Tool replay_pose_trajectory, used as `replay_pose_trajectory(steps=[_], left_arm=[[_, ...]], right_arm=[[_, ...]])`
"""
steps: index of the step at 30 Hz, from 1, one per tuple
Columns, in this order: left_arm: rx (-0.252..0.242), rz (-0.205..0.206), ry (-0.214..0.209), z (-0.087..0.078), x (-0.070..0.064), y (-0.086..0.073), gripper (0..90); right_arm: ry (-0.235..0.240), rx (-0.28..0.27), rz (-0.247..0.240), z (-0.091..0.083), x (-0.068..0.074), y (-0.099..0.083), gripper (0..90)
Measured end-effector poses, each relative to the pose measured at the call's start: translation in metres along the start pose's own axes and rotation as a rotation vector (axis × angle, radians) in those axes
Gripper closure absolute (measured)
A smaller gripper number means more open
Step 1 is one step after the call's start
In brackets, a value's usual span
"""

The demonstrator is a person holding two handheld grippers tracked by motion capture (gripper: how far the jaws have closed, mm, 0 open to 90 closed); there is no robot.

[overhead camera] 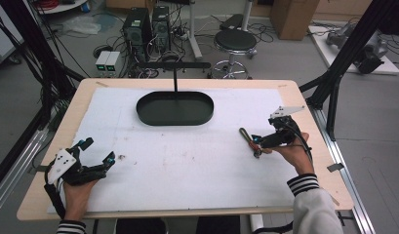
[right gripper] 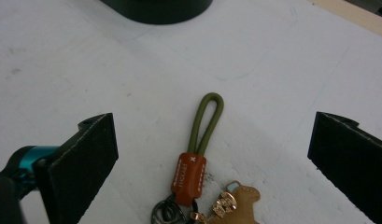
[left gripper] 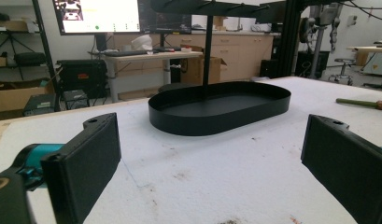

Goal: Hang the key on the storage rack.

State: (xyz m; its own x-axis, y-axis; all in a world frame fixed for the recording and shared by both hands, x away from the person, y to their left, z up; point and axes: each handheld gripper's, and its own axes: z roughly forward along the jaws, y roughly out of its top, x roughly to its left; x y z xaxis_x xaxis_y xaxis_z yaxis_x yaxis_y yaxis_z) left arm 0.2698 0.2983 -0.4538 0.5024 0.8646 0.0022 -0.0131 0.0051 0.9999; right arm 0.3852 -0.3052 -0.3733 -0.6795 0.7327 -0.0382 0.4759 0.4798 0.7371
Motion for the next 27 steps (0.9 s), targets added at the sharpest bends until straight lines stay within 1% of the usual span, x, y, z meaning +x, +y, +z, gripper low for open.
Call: replay_pose_trajectory(steps=[1,2,5,6,7,8,9,10,12,13,14,15,16,17,18,20,21,22,23,25,26,27], left_arm=[[0.000,0.000,0.000,0.000,0.000,0.000,5.3],[-0.001,0.000,0.000,0.000,0.000,0.000,5.3],[-0.001,-0.001,0.000,0.000,0.000,0.000,5.3],[0.000,0.000,0.000,0.000,0.000,0.000,5.3],[0.000,0.000,0.000,0.000,0.000,0.000,5.3],[0.000,0.000,0.000,0.000,0.000,0.000,5.3],[0.000,0.000,0.000,0.000,0.000,0.000,5.3],[-0.002,-0.002,0.000,0.000,0.000,0.000,5.3],[-0.001,-0.001,0.001,0.000,0.000,0.000,5.3],[0.000,-0.002,0.000,0.000,0.000,0.000,5.3],[-0.002,-0.002,0.001,0.000,0.000,0.000,5.3],[-0.001,-0.001,0.001,0.000,0.000,0.000,5.3],[-0.001,-0.001,0.001,0.000,0.000,0.000,5.3],[-0.002,-0.002,0.001,0.000,0.000,0.000,5.3],[0.000,-0.002,0.000,0.000,0.000,0.000,5.3],[-0.001,-0.002,0.001,0.000,0.000,0.000,5.3],[0.000,-0.002,0.001,0.000,0.000,0.000,5.3],[0.000,-0.002,0.001,0.000,0.000,0.000,5.3],[0.001,-0.002,0.000,0.000,0.000,0.000,5.3],[0.000,-0.002,0.001,0.000,0.000,0.000,5.3],[0.001,-0.002,0.000,0.000,0.000,0.000,5.3],[0.001,-0.002,0.000,0.000,0.000,0.000,5.3]], right_arm=[[0.005,0.037,-0.016,0.002,0.000,0.004,0.5],[0.011,0.046,-0.011,0.003,0.000,0.005,0.5],[0.012,0.103,-0.014,0.008,0.000,0.009,0.5],[0.012,0.103,-0.014,0.008,0.000,0.009,0.5],[0.019,0.147,-0.014,0.012,-0.001,0.009,0.5],[0.022,0.158,-0.015,0.014,-0.001,0.009,0.5],[0.022,0.158,-0.015,0.014,-0.001,0.009,0.5],[0.021,0.204,-0.010,0.019,0.000,0.009,0.5],[0.023,0.228,-0.009,0.023,0.000,0.009,0.5],[0.023,0.242,-0.001,0.026,0.001,0.009,0.5],[0.030,0.260,-0.007,0.028,0.001,0.009,1.5],[0.030,0.260,-0.007,0.028,0.001,0.009,1.5],[0.039,0.294,-0.007,0.032,0.002,0.008,4.8],[0.038,0.308,-0.005,0.034,0.002,0.008,4.9],[0.038,0.308,-0.005,0.034,0.002,0.008,4.9],[0.038,0.352,-0.006,0.039,0.003,0.008,5.1],[0.039,0.359,0.004,0.040,0.004,0.009,6.2],[0.039,0.359,0.004,0.040,0.004,0.009,6.2],[0.047,0.368,0.010,0.043,0.003,0.009,7.6],[0.051,0.394,0.014,0.045,0.003,0.009,15.8],[0.051,0.394,0.014,0.045,0.003,0.009,15.8],[0.055,0.407,0.029,0.046,0.004,0.010,16.9]])
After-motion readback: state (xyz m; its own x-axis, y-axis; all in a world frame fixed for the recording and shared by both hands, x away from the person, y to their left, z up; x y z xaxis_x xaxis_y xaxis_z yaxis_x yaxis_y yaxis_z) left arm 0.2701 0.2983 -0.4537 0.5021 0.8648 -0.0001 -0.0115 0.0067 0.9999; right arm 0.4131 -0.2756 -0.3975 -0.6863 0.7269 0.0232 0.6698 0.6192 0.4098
